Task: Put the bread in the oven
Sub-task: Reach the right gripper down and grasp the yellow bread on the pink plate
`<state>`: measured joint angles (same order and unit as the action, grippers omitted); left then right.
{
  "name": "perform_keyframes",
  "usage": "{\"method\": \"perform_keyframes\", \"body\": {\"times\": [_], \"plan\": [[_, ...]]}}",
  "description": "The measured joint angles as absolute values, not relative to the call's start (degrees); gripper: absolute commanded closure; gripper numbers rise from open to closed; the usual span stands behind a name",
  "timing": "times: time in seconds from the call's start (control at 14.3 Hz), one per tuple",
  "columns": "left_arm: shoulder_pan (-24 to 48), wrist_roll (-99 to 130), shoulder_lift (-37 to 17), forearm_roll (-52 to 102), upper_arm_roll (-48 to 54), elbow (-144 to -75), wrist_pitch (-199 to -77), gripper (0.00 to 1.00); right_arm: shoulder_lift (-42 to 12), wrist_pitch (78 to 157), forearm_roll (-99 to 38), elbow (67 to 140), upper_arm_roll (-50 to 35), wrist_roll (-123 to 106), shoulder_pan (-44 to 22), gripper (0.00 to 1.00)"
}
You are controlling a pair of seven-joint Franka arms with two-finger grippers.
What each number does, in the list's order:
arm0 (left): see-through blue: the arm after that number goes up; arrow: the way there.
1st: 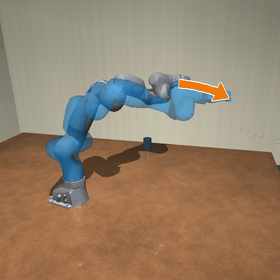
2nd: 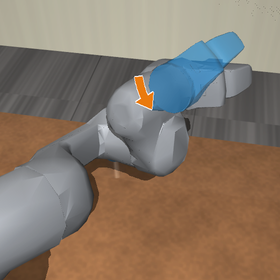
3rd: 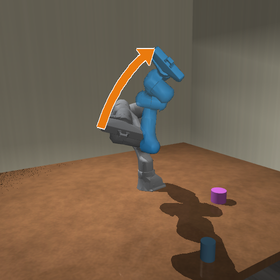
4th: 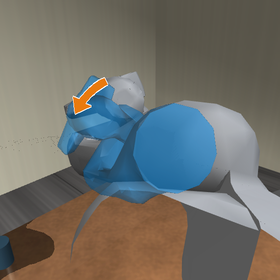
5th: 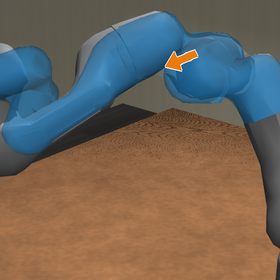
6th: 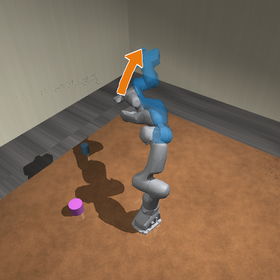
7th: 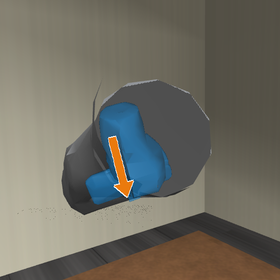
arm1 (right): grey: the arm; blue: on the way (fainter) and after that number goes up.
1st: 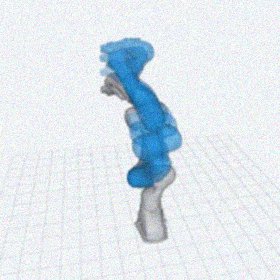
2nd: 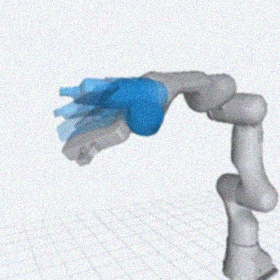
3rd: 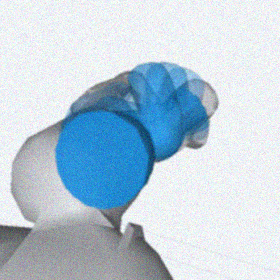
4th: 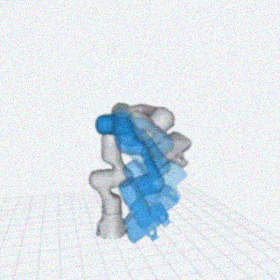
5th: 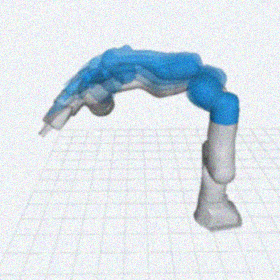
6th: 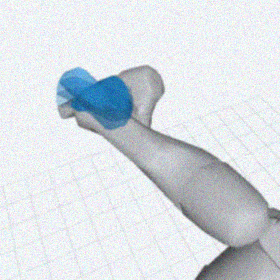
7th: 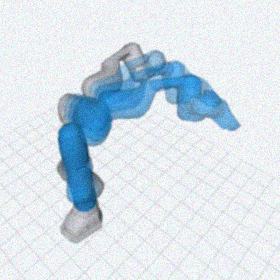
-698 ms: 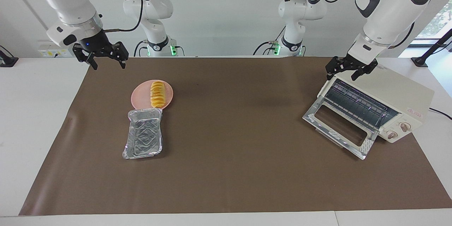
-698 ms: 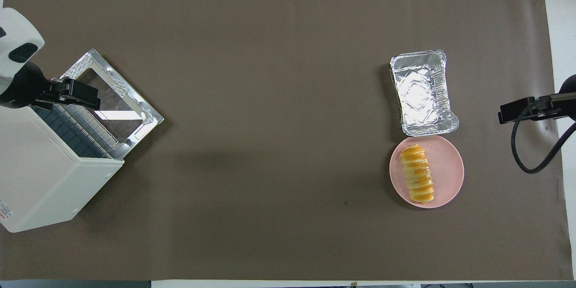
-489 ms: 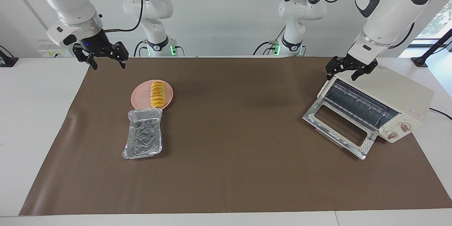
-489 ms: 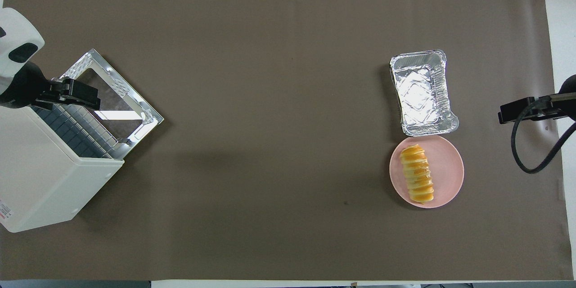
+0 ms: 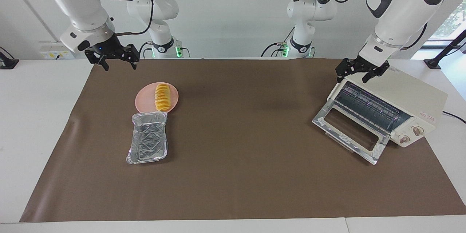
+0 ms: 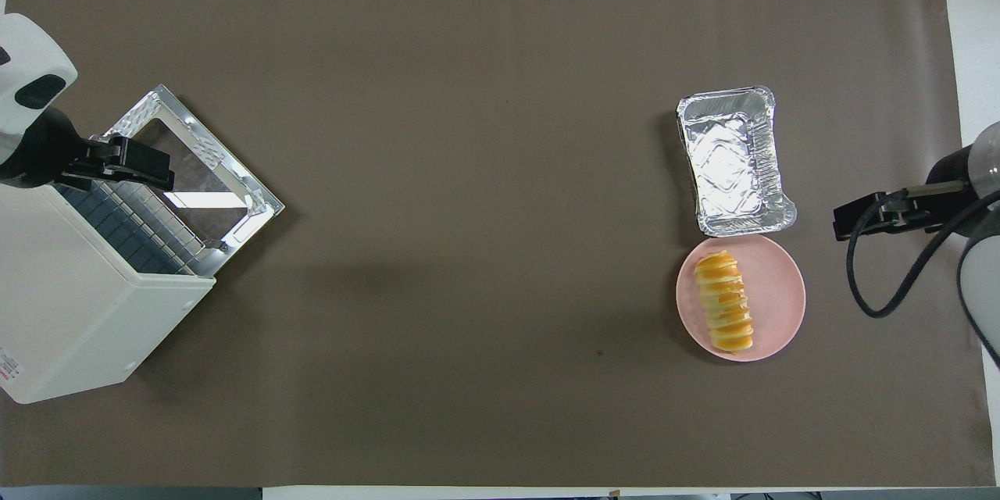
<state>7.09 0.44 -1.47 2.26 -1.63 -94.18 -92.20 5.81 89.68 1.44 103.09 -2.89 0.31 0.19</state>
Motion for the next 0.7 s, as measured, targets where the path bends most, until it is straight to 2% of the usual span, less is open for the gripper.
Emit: {"method": "perform_keyframes", "body": {"times": [0.28, 0.7], "plan": [[7.09, 0.44, -1.47, 2.26, -1.63, -94.18, -92.2, 0.0, 8.89, 98.67, 1.44, 114.37, -3.36, 6.61, -5.36, 0.0], [7.09, 0.44, -1.47, 2.26, -1.63, -94.18, -92.2, 0.0, 8.9, 117.72, -1.89, 132.47, -2.92, 7.13, -5.56, 0.0]]}}
